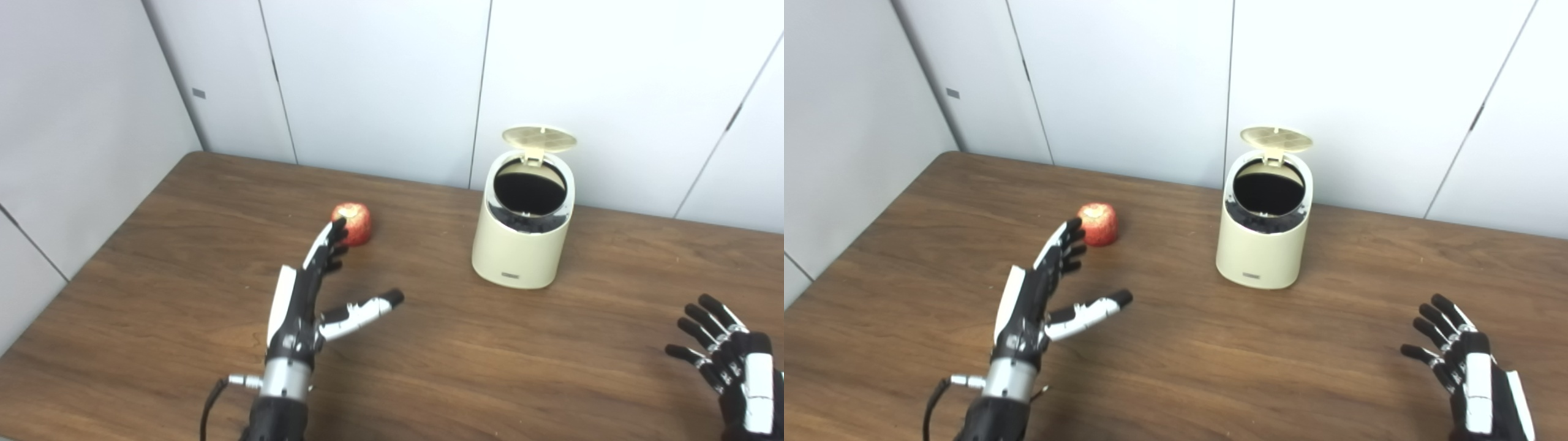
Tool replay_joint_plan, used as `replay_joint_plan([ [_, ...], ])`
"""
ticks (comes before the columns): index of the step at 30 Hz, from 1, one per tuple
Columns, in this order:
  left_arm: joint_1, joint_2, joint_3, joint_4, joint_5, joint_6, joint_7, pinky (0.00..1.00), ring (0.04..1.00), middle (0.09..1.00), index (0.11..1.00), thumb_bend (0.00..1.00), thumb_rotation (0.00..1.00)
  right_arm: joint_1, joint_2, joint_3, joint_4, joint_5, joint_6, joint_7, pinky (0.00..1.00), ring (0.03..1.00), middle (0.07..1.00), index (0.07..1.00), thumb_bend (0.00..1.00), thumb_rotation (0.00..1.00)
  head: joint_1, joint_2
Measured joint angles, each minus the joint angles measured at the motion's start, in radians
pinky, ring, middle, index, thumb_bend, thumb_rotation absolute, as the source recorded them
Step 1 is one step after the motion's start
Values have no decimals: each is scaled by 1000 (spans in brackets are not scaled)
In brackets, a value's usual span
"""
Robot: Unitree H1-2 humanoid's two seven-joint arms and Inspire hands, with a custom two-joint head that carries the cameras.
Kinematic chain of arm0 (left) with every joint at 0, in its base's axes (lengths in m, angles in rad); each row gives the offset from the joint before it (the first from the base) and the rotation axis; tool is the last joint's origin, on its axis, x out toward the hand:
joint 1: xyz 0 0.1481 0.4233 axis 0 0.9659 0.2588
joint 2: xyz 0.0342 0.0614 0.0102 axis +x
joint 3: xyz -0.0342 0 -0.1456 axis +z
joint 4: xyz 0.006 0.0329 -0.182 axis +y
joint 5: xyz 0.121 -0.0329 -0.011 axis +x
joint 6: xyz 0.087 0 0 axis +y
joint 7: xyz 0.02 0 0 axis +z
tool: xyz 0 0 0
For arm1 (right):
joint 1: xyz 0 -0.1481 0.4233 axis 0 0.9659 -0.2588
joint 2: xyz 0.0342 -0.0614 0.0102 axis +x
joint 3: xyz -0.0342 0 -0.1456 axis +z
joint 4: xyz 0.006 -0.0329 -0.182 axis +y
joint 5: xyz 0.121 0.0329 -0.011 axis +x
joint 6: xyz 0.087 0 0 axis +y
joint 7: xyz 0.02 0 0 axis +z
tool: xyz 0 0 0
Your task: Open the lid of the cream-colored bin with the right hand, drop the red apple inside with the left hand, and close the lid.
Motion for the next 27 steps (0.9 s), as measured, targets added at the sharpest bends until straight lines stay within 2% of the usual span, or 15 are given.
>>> replay_joint_plan([
  [4, -76, 39, 15, 0, 65, 51, -21, 822, 864, 890, 924, 936, 284, -9, -1, 3, 3, 11, -1, 19, 743, 896, 897, 902, 740, 1000, -21, -8],
  [7, -127, 62, 39, 17, 69, 69, -33, 817, 867, 901, 929, 939, 267, -10, -2, 5, 7, 14, -1, 27, 815, 923, 920, 916, 733, 1000, -31, -6],
  [11, -190, 167, 47, 81, 101, 105, -85, 845, 895, 921, 950, 935, 276, -10, -2, 6, 5, 3, -1, 24, 916, 952, 942, 940, 715, 1000, -35, -6],
  [14, -229, 228, 57, 124, 122, 116, -104, 819, 903, 920, 941, 958, 257, -6, -2, 6, -13, -5, 2, 22, 967, 970, 949, 947, 731, 1000, -38, -6],
  [19, -300, 285, 50, 219, 159, 132, -114, 731, 869, 915, 928, 964, 257, -6, -2, 10, -24, -6, 9, 23, 999, 982, 954, 955, 752, 1000, -35, -12],
  [24, -370, 352, 6, 335, 191, 132, -138, 798, 923, 949, 940, 992, 306, -6, -2, 10, -42, -2, 23, 24, 1000, 984, 960, 961, 741, 1000, -40, -9],
  [27, -399, 384, -23, 394, 200, 127, -155, 790, 943, 963, 952, 983, 322, -6, -2, 10, -51, 1, 34, 24, 1000, 984, 961, 958, 740, 1000, -43, -8],
])
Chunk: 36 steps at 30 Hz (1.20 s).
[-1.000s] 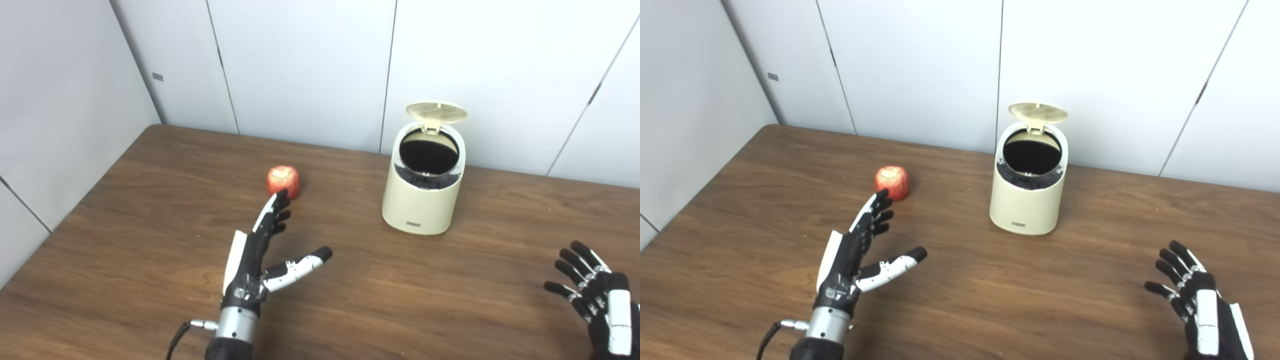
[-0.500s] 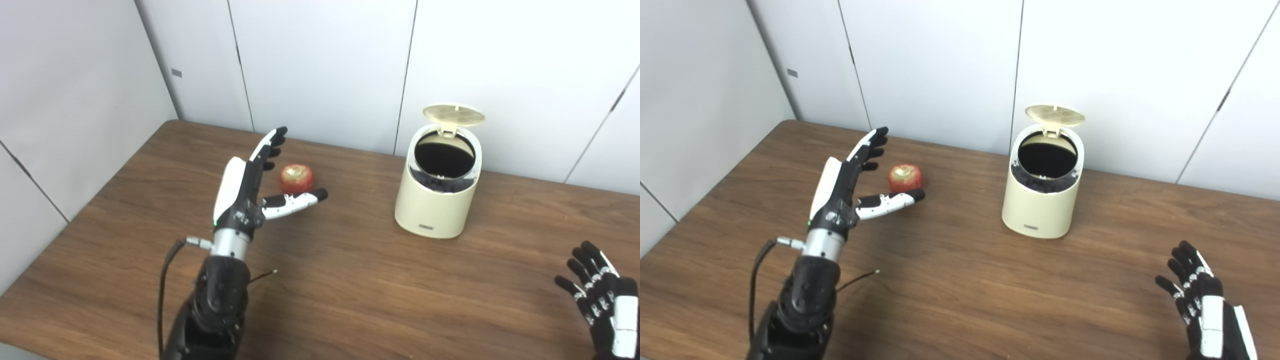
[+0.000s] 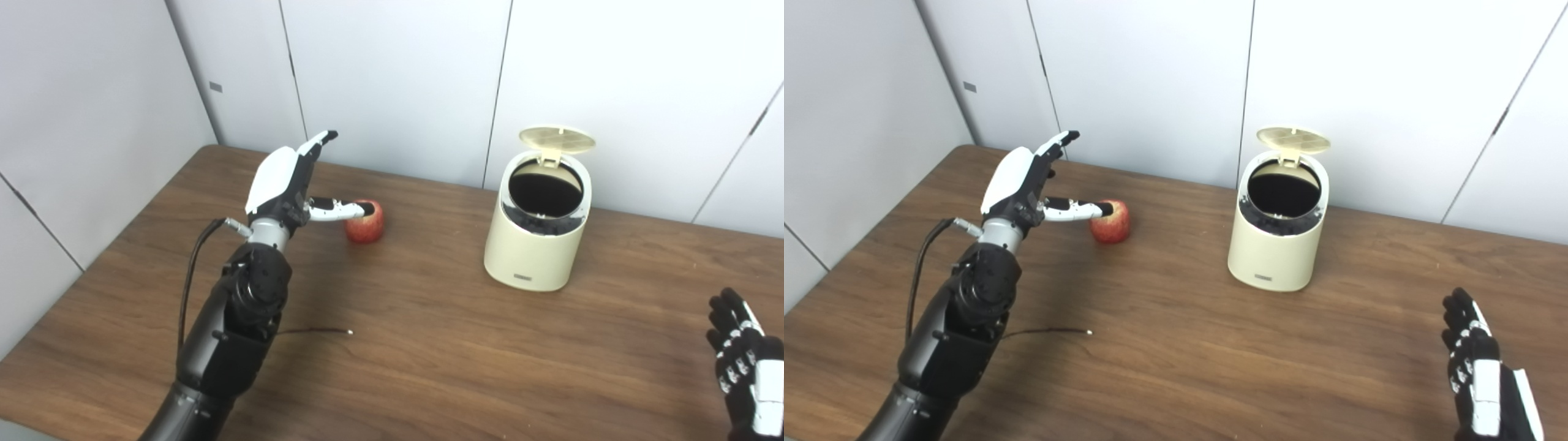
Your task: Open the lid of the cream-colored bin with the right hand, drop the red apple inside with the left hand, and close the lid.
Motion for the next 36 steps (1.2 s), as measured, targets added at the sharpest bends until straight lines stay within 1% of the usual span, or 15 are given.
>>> replay_joint_plan([
  [3, -27, 15, -29, 54, 2, 1, -27, 817, 973, 980, 954, 977, 335, 1, 0, 0, -7, 0, 12, -1, 1000, 979, 958, 956, 724, 1000, -5, 2],
  [5, -43, 20, -48, 88, 3, 3, -45, 820, 985, 989, 950, 973, 319, 1, 2, 3, -14, 1, 16, -1, 1000, 976, 958, 956, 712, 1000, -6, 3],
  [8, -70, 29, -75, 142, 2, 3, -77, 828, 982, 974, 948, 976, 297, 0, 7, 7, -35, -1, 26, -3, 989, 974, 958, 959, 697, 1000, -11, 5],
  [10, -90, 36, -90, 173, 2, 3, -91, 836, 976, 966, 945, 986, 310, 1, 10, 8, -41, -6, 37, -5, 991, 976, 962, 965, 700, 1000, -12, 6],
  [13, -113, 53, -122, 199, 8, 9, -130, 877, 989, 972, 951, 989, 329, 2, 14, 8, -54, -8, 54, -8, 995, 974, 958, 963, 697, 1000, -17, 8],
  [15, -121, 67, -153, 204, 25, 22, -162, 898, 998, 976, 954, 998, 339, 2, 15, 8, -69, -8, 55, -9, 998, 976, 957, 962, 690, 1000, -17, 9],
  [16, -124, 68, -158, 206, 28, 25, -177, 907, 999, 976, 952, 1000, 341, 2, 15, 8, -71, -8, 56, -10, 999, 979, 957, 964, 689, 1000, -18, 9],
  [18, -128, 68, -164, 209, 34, 29, -198, 895, 995, 975, 949, 1000, 340, 2, 16, 8, -71, -8, 62, -11, 1000, 985, 958, 965, 683, 1000, -20, 11],
  [20, -129, 68, -163, 210, 37, 30, -217, 874, 991, 974, 948, 999, 332, 2, 20, 8, -71, -8, 73, -13, 1000, 995, 964, 969, 653, 1000, -21, 11],
  [22, -130, 68, -162, 218, 40, 31, -230, 850, 981, 968, 942, 972, 305, 2, 27, 9, -72, -8, 84, -16, 1000, 999, 973, 975, 631, 1000, -31, 8],
  [26, -133, 68, -160, 243, 40, 33, -237, 821, 958, 958, 929, 935, 260, 2, 42, 23, -72, -24, 86, -25, 1000, 1000, 992, 990, 612, 1000, -41, 9],
  [31, -133, 68, -156, 245, 38, 32, -238, 805, 945, 949, 922, 907, 212, 1, 52, 34, -72, -36, 86, -25, 1000, 1000, 1000, 1000, 545, 1000, -49, 8],
  [36, -135, 68, -158, 259, 38, 32, -236, 800, 928, 937, 906, 884, 198, 0, 54, 34, -72, -46, 86, -30, 1000, 1000, 1000, 1000, 544, 1000, -57, 11],
])
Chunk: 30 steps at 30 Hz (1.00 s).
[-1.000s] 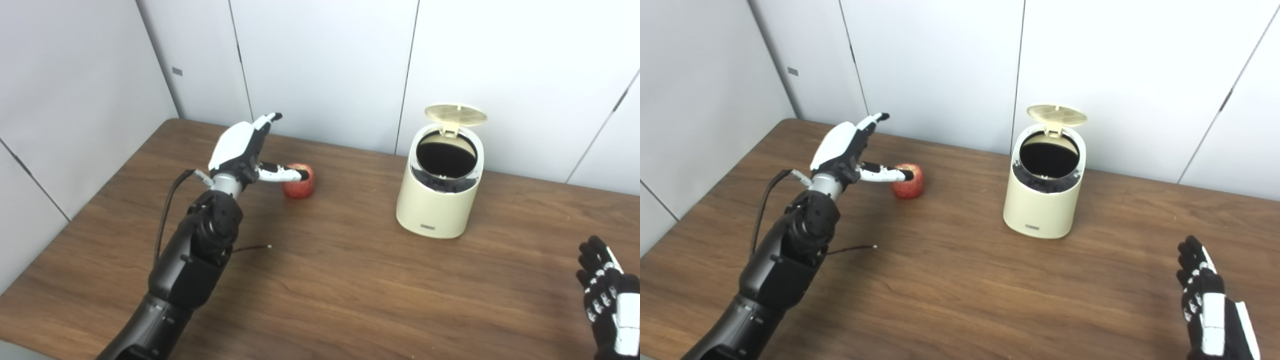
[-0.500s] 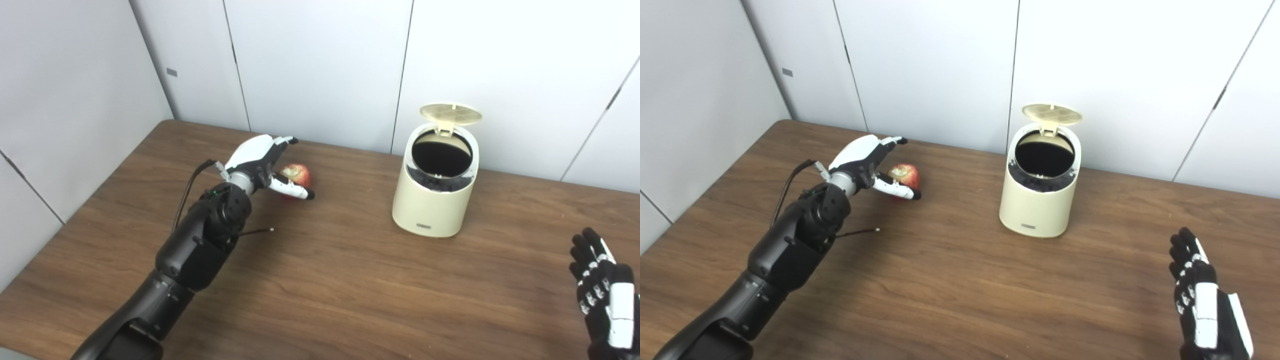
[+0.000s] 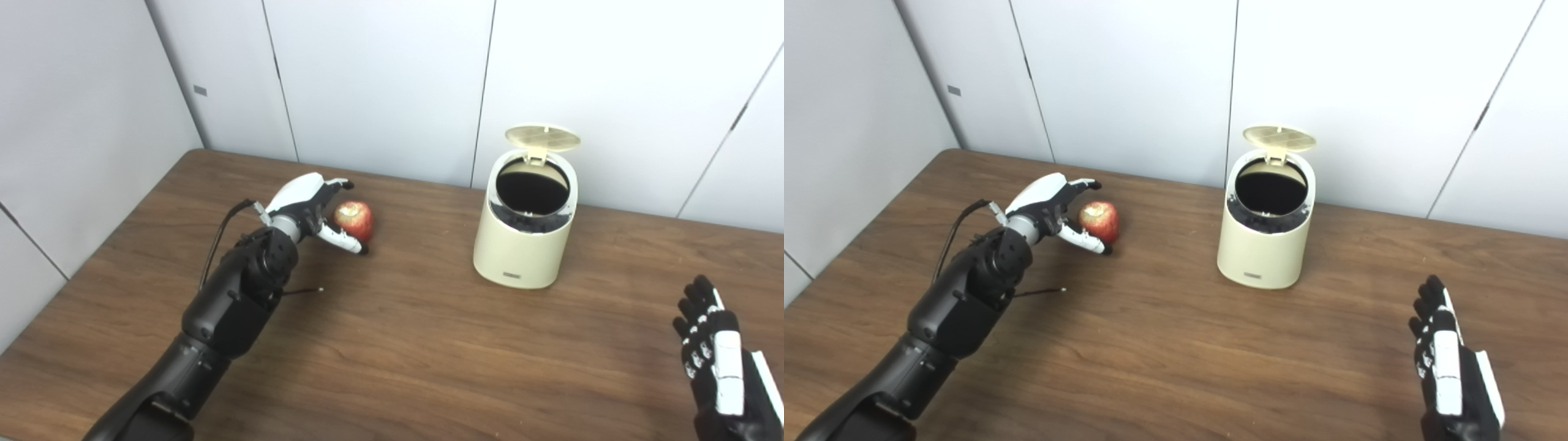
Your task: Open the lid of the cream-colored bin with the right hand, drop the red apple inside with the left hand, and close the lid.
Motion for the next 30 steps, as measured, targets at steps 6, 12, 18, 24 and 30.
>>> replay_joint_plan([
  [6, -13, -1, -1, 24, -5, 1, -10, 771, 866, 880, 876, 845, 153, -1, 1, -1, 6, -1, -9, 0, 1000, 1000, 1000, 998, 552, 1000, -8, 3],
  [12, -27, -7, 7, 48, -16, 0, -11, 662, 779, 862, 839, 830, 134, 0, -2, -2, 12, -4, -37, 0, 1000, 1000, 983, 980, 510, 1000, -21, 6],
  [18, -39, -14, 13, 68, -43, -4, -4, 576, 712, 844, 802, 827, 125, 0, -1, -1, 16, -18, -40, -3, 1000, 1000, 976, 975, 488, 1000, -29, 8],
  [24, -42, -24, 27, 85, -77, -14, 27, 554, 682, 793, 719, 785, 23, 0, 0, 0, 35, -28, -46, -6, 1000, 1000, 959, 966, 501, 1000, -37, 8],
  [30, -40, -51, 52, 119, -117, -106, 111, 454, 440, 535, 532, 527, 3, 0, 2, -2, 44, -24, -53, -6, 1000, 1000, 950, 960, 510, 1000, -38, 6],
])
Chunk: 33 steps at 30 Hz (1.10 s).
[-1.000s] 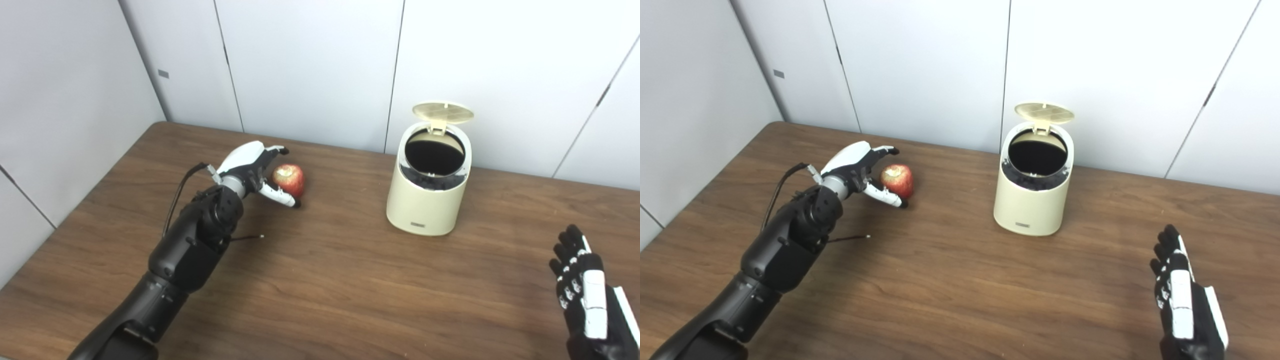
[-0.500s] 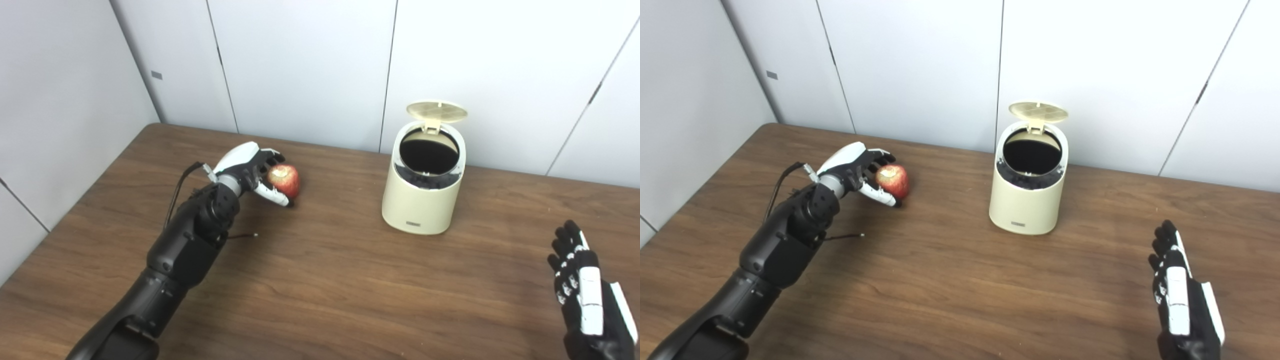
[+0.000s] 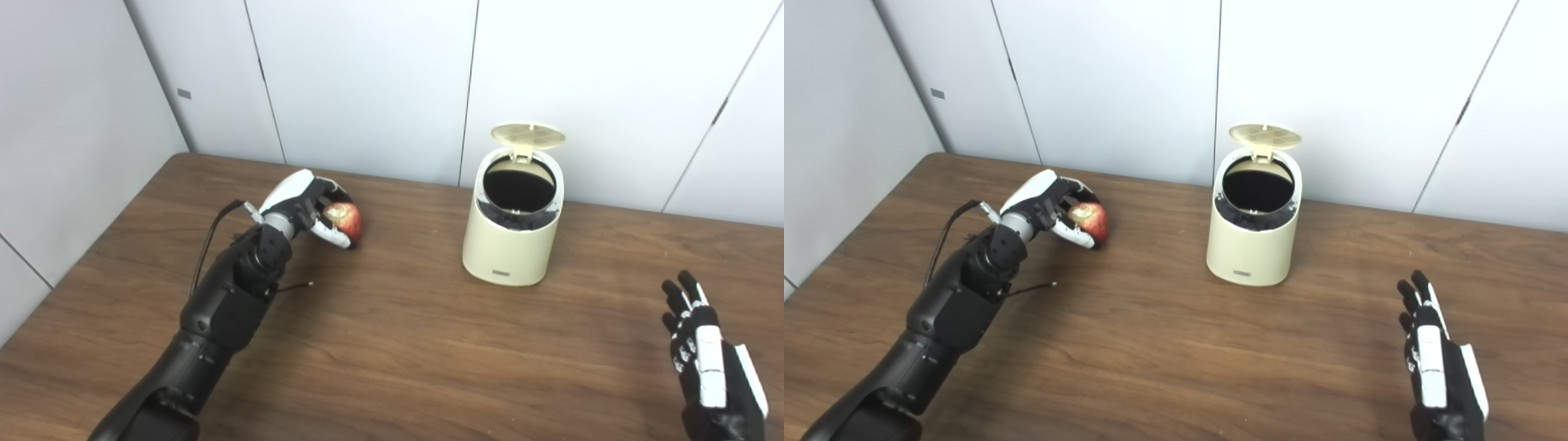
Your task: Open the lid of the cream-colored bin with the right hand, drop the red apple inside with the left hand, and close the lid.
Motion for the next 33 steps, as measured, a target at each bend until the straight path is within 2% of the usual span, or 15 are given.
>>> replay_joint_plan([
  [3, 5, -7, 1, 5, -3, -31, 33, 495, 445, 507, 489, 503, 0, 0, 1, -4, 0, 12, 0, 0, 1000, 1000, 954, 961, 526, 1000, 0, 2],
  [8, 5, -7, 5, 5, -4, -32, 51, 554, 511, 520, 450, 496, 0, 0, 0, -5, 0, 18, -17, 1, 1000, 1000, 952, 960, 549, 1000, -5, 2],
  [11, 5, -7, 7, 5, -5, -32, 57, 508, 477, 524, 459, 498, 0, 0, 0, -4, 5, 19, -34, 2, 1000, 1000, 953, 962, 520, 1000, -34, -6],
  [19, 28, -7, 24, -8, -5, -56, 74, 502, 467, 499, 475, 501, 0, 1, -2, -3, 85, 12, -98, 3, 1000, 1000, 941, 962, 522, 1000, -98, -23],
  [24, 49, -7, 43, -87, -4, -59, 103, 476, 453, 478, 492, 502, 0, 1, -3, -10, 135, 12, -148, 2, 1000, 998, 928, 944, 550, 1000, -109, -28],
  [29, 57, -18, 46, -170, -3, -61, 110, 466, 451, 490, 485, 502, 0, 1, -3, -10, 163, 12, -185, 3, 1000, 984, 915, 931, 566, 1000, -150, -48],
  [31, 62, -34, 46, -194, -3, -63, 118, 397, 448, 483, 477, 483, 0, 0, -3, -9, 170, 10, -195, 3, 1000, 977, 911, 933, 562, 1000, -152, -49],
  [33, 66, -51, 44, -215, -2, -68, 128, 385, 451, 496, 478, 479, 0, 0, -3, -9, 174, 8, -213, 3, 1000, 971, 909, 933, 562, 1000, -153, -52],
])
